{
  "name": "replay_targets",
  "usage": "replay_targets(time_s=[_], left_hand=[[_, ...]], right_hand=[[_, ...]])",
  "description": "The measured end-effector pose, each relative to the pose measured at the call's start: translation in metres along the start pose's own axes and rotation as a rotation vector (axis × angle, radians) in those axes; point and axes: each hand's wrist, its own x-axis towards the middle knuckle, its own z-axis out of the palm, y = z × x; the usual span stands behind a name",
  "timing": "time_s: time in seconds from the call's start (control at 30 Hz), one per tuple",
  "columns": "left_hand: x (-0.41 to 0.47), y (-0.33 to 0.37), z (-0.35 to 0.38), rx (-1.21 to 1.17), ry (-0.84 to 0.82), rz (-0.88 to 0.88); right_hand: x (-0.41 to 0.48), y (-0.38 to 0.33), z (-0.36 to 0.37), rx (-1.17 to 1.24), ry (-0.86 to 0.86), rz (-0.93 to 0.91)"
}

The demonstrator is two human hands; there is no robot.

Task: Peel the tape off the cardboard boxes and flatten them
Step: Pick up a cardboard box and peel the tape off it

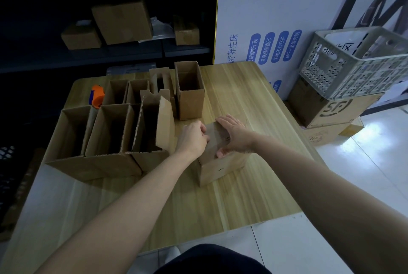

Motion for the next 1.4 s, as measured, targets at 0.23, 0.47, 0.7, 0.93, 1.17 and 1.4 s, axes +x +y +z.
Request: replay_targets(time_s=[0.23,0.47,0.7,0.93,1.17,1.4], left_hand=[[-0.001,-0.006,0.003,-0.014,0.022,0.059],[-0.001,-0.009,-0.003,-0.089,-0.091,0.137],[-0.009,-0.019,-0.02,-0.542,-0.19,0.072],[-0.011,-0.029,-0.017,-0.435,-0.052,0.009],[-0.013,-0.043,-0.017,-0.381,-0.022,-0.03],[-0.015,-0.029,-0.026,-0.842,-0.025,-0.084]], right_hand=[[-0.001,0.0,0.0,0.004,0.001,-0.004],[-0.004,0.0,0.0,-0.008,0.009,-0.011],[-0.004,-0.002,-0.002,-0.025,-0.001,-0.01],[-0.004,-0.002,-0.003,-0.039,-0.024,-0.009],[0.001,-0.019,0.009,-0.29,-0.087,-0.052],[0.001,-0.02,0.002,-0.373,0.091,-0.106]])
